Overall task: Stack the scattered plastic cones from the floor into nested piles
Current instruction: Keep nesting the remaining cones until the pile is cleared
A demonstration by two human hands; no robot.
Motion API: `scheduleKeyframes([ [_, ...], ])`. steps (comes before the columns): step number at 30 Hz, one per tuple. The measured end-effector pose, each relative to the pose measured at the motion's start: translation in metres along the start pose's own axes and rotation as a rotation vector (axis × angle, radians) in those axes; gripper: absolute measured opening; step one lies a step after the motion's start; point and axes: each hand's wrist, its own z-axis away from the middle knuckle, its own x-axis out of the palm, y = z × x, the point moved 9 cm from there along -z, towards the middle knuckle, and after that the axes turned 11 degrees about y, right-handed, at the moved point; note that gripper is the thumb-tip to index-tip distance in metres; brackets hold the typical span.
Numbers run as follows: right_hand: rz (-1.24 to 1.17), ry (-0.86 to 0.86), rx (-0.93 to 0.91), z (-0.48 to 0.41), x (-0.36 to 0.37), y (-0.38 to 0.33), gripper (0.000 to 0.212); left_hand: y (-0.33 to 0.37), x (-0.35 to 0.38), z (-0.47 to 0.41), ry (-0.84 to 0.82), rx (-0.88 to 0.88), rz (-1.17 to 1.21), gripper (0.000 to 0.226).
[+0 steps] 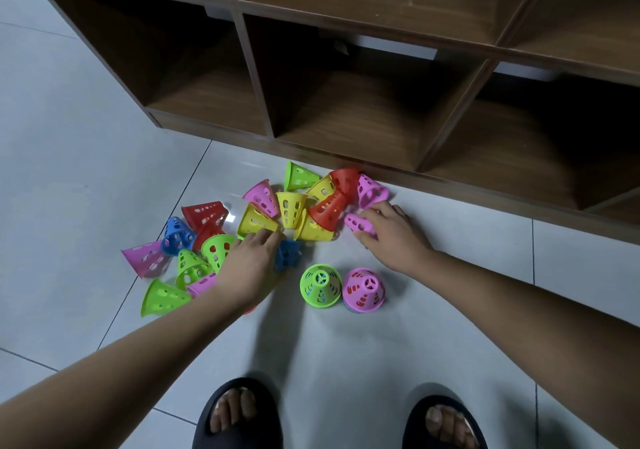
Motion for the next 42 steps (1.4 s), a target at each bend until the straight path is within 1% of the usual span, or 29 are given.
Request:
scheduleKeyframes([
  [3, 0.087, -0.032, -0.005, 0.012, 0.005, 0.008, 0.044, 0.007, 0.006, 0.005, -0.004, 0.063, -0.062, 0.069],
  [5, 0.149, -0.045, 0.001, 0.021, 0.008, 0.015, 0.042, 0.008, 0.005, 0.007, 0.017, 0.082, -0.061, 0.064],
  [8, 0.182, -0.065, 0.050, 0.033, 0.008, 0.026, 0.040, 0.008, -0.004, 0.007, 0.089, 0.084, -0.010, 0.045],
  [10, 0.165, -0.094, 0.088, 0.039, 0.008, 0.030, 0.047, 0.007, -0.014, 0.006, 0.146, 0.078, 0.056, 0.028],
  [11, 0.134, -0.100, 0.113, 0.042, 0.006, 0.032, 0.052, 0.005, -0.020, 0.006, 0.177, 0.071, 0.103, 0.022],
  [13, 0.037, -0.071, 0.173, 0.048, -0.002, 0.034, 0.057, 0.002, -0.034, 0.004, 0.207, 0.059, 0.216, 0.017],
  [16, -0.122, 0.030, 0.212, 0.055, -0.024, 0.030, 0.049, -0.001, -0.059, 0.005, 0.269, 0.019, 0.350, 0.017],
  [19, -0.290, 0.150, 0.223, 0.065, -0.053, 0.019, 0.036, -0.008, -0.082, 0.009, 0.310, -0.079, 0.427, 0.029],
  [20, -0.352, 0.175, 0.237, 0.069, -0.061, 0.016, 0.035, -0.009, -0.089, 0.010, 0.310, -0.100, 0.458, 0.029],
  [23, -0.534, 0.239, 0.302, 0.083, -0.084, 0.004, 0.036, -0.010, -0.111, 0.017, 0.317, -0.192, 0.578, 0.015],
  [25, -0.637, 0.268, 0.331, 0.094, -0.094, -0.004, 0.039, -0.004, -0.119, 0.023, 0.288, -0.295, 0.743, 0.007],
  [27, -0.701, 0.275, 0.317, 0.104, -0.100, -0.015, 0.040, 0.005, -0.120, 0.028, 0.242, -0.393, 0.927, 0.013],
  [29, -0.732, 0.274, 0.285, 0.114, -0.103, -0.026, 0.039, 0.012, -0.115, 0.032, 0.218, -0.442, 1.059, 0.028],
  [32, -0.751, 0.272, 0.240, 0.125, -0.101, -0.038, 0.037, 0.022, -0.104, 0.038, 0.174, -0.469, 1.182, 0.060],
  [34, -0.736, 0.261, 0.223, 0.130, -0.096, -0.043, 0.036, 0.030, -0.095, 0.042, 0.121, -0.457, 1.202, 0.075],
  [35, -0.731, 0.256, 0.216, 0.132, -0.094, -0.044, 0.037, 0.032, -0.091, 0.044, 0.098, -0.440, 1.181, 0.076],
  [39, -0.705, 0.221, 0.201, 0.136, -0.081, -0.043, 0.040, 0.032, -0.081, 0.047, 0.058, -0.387, 1.103, 0.065],
  [42, -0.704, 0.214, 0.200, 0.139, -0.071, -0.041, 0.048, 0.029, -0.087, 0.046, 0.128, -0.438, 1.198, 0.064],
])
